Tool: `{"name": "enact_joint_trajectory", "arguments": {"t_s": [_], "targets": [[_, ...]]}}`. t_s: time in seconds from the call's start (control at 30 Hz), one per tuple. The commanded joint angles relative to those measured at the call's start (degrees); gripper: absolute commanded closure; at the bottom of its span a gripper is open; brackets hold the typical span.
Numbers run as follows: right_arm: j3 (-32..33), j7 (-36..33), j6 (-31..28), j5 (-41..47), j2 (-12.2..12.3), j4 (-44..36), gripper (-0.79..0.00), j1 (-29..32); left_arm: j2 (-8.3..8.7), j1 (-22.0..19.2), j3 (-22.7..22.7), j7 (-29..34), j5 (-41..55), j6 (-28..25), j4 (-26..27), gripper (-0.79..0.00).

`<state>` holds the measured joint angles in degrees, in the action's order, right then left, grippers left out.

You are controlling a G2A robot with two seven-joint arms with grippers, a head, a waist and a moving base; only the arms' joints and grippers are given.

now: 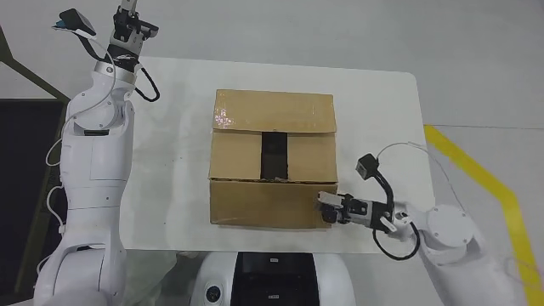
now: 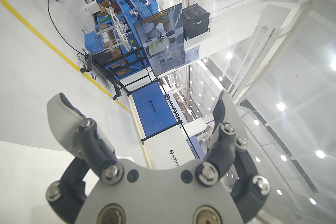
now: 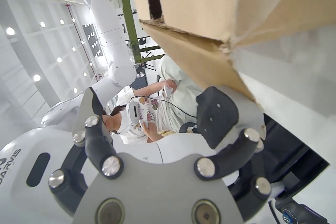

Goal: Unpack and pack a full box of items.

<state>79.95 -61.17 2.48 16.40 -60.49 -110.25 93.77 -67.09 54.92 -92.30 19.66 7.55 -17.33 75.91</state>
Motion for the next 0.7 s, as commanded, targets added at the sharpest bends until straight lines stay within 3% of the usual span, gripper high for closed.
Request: {"name": "enact_joint_trajectory", "arguments": {"t_s": [0.0,0.37,0.67], "targets": [[1.12,-1.01,0.0,1.9,0.18,-1.08,-0.785,0.31,0.0,0.0,0.0,0.0,0.0,0.0,0.0,-0.785],[3.7,-0.37,-0.62,9.68,0.42,-1.54,-0.785,-2.56,0.0,0.0,0.0,0.0,0.0,0.0,0.0,-0.785],[-0.85,3.76,1.08,11.86,-0.3,7.53,-0.785,-12.16,0.0,0.0,0.0,0.0,0.0,0.0,0.0,-0.785]]}}
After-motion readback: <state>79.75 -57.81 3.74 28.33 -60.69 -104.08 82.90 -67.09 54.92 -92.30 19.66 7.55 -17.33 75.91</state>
